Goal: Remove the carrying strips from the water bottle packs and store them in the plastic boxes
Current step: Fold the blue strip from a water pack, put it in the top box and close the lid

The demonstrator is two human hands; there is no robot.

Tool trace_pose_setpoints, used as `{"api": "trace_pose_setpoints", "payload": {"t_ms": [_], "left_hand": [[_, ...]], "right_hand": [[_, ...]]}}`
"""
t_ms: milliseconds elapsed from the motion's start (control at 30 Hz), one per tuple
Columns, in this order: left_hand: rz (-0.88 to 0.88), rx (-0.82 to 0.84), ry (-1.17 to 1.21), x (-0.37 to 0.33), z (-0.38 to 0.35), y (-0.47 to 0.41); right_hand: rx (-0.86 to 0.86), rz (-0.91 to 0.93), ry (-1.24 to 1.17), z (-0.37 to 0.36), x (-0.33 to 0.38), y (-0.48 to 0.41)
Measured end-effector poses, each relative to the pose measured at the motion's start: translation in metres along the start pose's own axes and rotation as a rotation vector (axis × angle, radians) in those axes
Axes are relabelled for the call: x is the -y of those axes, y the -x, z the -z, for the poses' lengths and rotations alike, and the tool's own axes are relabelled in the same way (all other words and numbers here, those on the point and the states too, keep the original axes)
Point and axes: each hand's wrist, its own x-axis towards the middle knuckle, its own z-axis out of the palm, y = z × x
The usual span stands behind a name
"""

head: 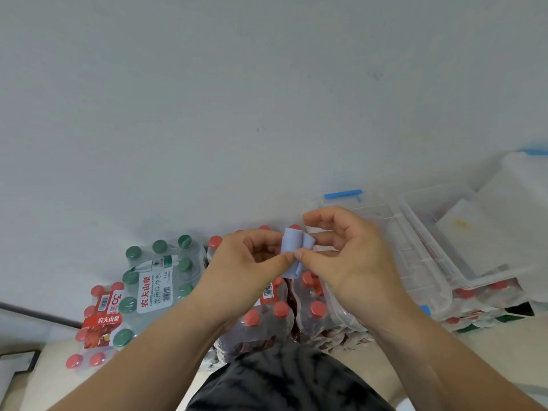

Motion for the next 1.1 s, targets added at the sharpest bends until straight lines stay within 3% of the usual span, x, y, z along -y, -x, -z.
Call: {"api": "trace_pose_setpoints", "payload": {"t_ms": [367, 567, 833, 1100], "left_hand": [[0.073, 0.095, 0.399, 0.001, 0.031, 0.003], [0.063, 0.07, 0.313, 0.012, 0.052, 0.002], [-0.02, 0.194, 0.129, 0.014, 0.049, 0.001], [-0.053, 0.34, 0.148, 0.01, 0.029, -0.005]], "right_hand": [[-0.064, 0.062, -0.089, -0.035, 0.019, 0.02], [-0.106, 0.049, -0.147, -0.056, 0.02, 0.028], [-0.139, -0.192, -0.202, -0.044, 0.019, 0.03], [-0.3, -0.116, -0.202, -0.028, 0.015, 0.043]]}}
